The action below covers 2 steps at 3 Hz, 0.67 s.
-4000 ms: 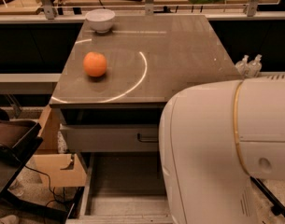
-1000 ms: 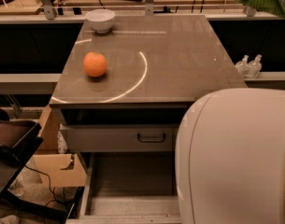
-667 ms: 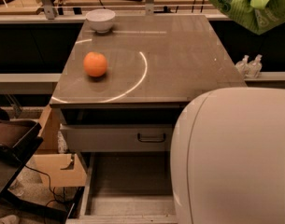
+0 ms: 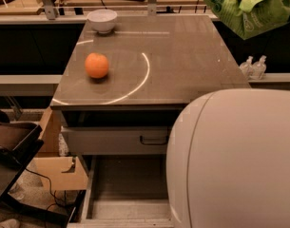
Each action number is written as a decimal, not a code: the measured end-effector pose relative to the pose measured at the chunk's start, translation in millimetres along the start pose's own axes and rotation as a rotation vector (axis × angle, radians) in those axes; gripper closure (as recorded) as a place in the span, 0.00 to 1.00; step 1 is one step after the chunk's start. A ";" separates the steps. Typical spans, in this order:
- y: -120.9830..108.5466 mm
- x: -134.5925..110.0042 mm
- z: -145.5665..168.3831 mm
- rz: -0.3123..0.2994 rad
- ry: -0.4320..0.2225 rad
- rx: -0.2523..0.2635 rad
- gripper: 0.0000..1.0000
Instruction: Place green rice chip bag into middle drawer
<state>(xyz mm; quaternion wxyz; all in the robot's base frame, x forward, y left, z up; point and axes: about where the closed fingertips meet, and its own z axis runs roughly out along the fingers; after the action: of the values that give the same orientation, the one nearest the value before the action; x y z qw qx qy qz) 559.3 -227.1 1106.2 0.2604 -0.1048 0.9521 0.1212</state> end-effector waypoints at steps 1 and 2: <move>-9.4 1.0 0.9 0.025 -0.019 0.007 1.00; -38.0 33.9 -2.1 0.096 0.022 0.040 1.00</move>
Offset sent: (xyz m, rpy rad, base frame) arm -0.0785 -0.0688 -0.0798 0.0062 0.1853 -0.1765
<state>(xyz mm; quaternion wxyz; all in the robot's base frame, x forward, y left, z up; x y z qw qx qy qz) 539.7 -268.4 1083.5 0.2457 -0.0550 0.9611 0.1132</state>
